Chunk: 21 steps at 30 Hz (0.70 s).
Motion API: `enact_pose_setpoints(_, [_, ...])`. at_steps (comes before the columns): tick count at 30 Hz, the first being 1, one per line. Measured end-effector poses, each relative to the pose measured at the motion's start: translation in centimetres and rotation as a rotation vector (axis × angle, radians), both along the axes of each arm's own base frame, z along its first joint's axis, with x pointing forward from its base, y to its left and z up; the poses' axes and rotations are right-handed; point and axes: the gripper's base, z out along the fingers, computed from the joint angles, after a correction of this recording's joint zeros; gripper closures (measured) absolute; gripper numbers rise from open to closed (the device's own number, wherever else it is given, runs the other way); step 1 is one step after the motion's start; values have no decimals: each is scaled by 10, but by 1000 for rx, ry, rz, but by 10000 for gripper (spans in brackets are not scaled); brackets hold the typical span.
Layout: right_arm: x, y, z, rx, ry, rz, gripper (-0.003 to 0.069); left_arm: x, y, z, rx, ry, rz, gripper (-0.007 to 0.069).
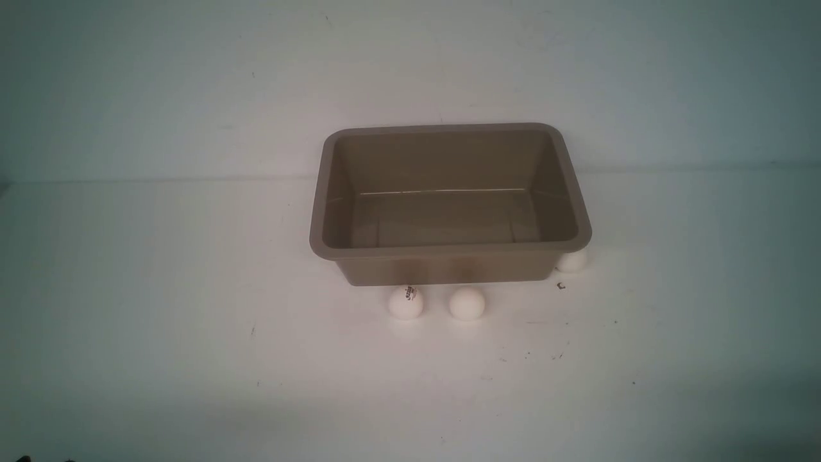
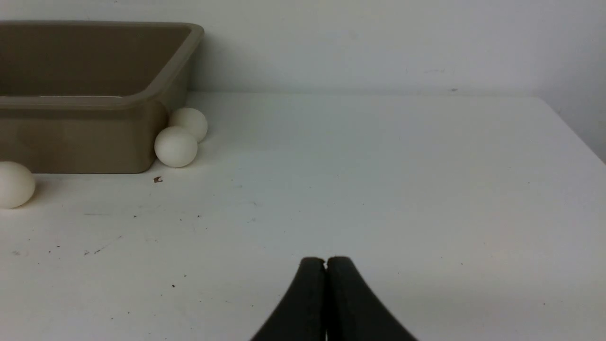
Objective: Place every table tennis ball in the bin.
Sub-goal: Use the right arm to clamp the table tennis ball closest to it
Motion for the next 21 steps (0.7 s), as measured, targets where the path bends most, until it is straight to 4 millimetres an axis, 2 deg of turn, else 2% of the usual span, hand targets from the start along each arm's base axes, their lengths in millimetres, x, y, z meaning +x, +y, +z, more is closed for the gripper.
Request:
enact_pose_setpoints(7, [0,0,1,0,-10,1,678,0,0,0,0,0,0,384])
enact_pose_setpoints(10, [1,1,3,4,-49,7,678,0,0,0,0,0,0,384])
enact_pose_setpoints(12, [2,2,11,8,-125,17,678,0,0,0,0,0,0,384])
enact_pose_setpoints(16, [-3,2,42,10,-221,18,678,0,0,0,0,0,0,384])
enact_pose_setpoints(21, [-23,0,102,43,-321,3,678,0,0,0,0,0,0,384])
